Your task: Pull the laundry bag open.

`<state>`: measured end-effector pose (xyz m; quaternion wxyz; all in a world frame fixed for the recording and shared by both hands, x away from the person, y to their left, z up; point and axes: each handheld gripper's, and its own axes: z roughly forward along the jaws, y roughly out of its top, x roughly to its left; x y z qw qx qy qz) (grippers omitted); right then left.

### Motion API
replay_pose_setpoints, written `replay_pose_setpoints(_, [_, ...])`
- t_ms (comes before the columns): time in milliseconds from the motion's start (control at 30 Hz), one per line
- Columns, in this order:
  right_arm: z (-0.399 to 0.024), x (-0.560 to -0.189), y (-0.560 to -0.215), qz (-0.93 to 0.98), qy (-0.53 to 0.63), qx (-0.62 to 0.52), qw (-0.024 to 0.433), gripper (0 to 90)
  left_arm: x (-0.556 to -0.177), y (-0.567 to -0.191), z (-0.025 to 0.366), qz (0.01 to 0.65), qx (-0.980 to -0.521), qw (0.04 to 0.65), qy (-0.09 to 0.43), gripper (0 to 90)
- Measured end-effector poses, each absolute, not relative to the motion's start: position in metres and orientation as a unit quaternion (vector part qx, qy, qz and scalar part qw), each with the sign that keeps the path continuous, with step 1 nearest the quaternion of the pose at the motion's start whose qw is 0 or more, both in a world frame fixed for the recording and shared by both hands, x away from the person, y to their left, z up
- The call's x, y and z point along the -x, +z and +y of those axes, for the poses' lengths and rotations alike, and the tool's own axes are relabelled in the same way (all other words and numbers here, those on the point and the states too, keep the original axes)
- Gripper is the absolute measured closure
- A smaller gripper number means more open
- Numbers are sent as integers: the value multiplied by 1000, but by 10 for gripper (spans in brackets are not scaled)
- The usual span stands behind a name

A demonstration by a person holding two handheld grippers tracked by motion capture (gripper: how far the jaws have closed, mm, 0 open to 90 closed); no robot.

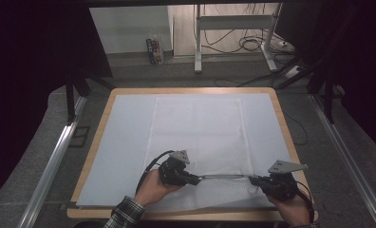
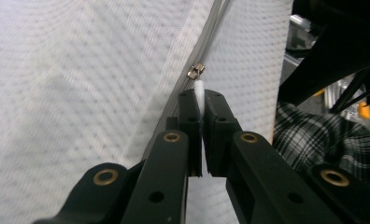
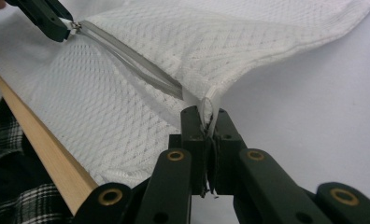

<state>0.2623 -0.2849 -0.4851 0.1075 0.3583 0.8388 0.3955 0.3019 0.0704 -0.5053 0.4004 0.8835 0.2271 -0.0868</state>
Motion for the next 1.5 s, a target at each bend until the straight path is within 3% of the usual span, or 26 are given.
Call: replay_pose_setpoints(1500, [-288,-262,-484,835,391,-372,110,853,-282,-510,143,286,-868,400,-65,877])
